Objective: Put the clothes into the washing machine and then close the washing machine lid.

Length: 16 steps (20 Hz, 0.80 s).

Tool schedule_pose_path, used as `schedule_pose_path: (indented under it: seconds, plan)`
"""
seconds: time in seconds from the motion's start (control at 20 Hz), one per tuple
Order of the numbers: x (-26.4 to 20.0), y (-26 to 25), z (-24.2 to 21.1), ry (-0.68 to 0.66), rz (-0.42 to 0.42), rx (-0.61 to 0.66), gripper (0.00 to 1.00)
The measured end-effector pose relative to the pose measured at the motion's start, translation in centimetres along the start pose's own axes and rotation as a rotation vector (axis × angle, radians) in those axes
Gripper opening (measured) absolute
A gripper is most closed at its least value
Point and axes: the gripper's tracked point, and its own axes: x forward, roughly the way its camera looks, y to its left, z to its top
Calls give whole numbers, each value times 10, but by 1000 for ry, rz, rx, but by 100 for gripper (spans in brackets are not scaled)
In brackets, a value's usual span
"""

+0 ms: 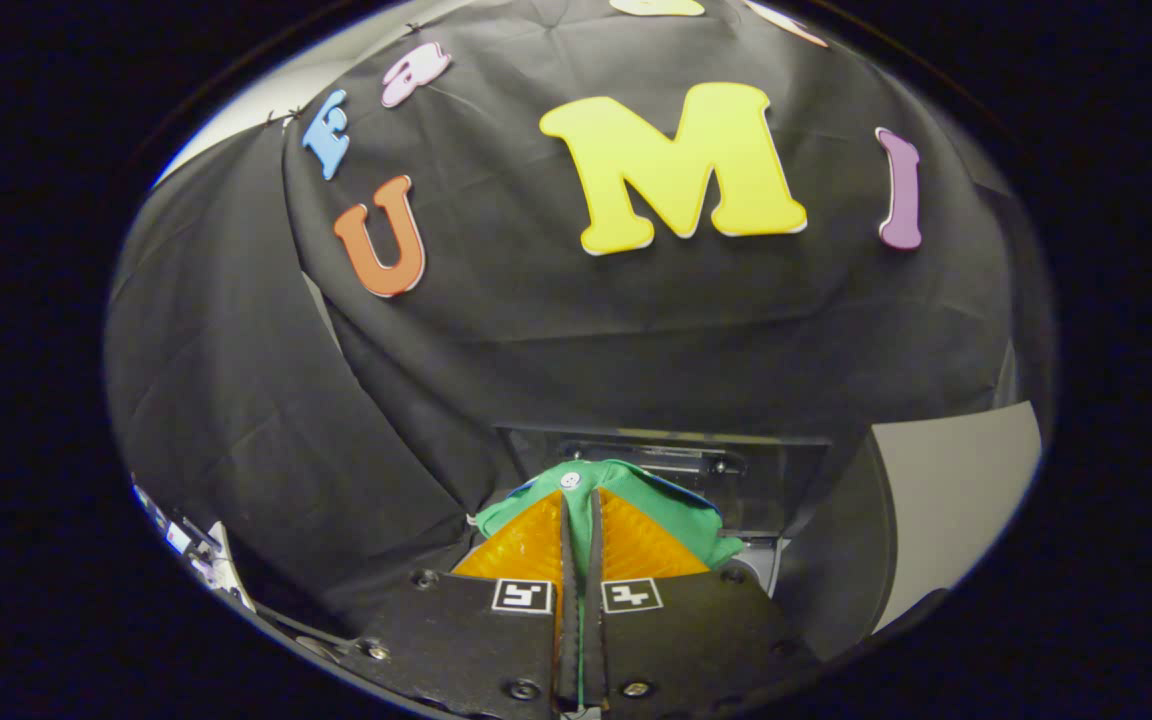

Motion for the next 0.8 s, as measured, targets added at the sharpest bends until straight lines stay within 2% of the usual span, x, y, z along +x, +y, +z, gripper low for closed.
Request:
schedule_pose_path:
  seconds: [0.4, 0.8]
  plan:
    - [50, -21, -47, 153, -40, 49, 5]
    - [84, -46, -98, 282, -116, 91, 5]
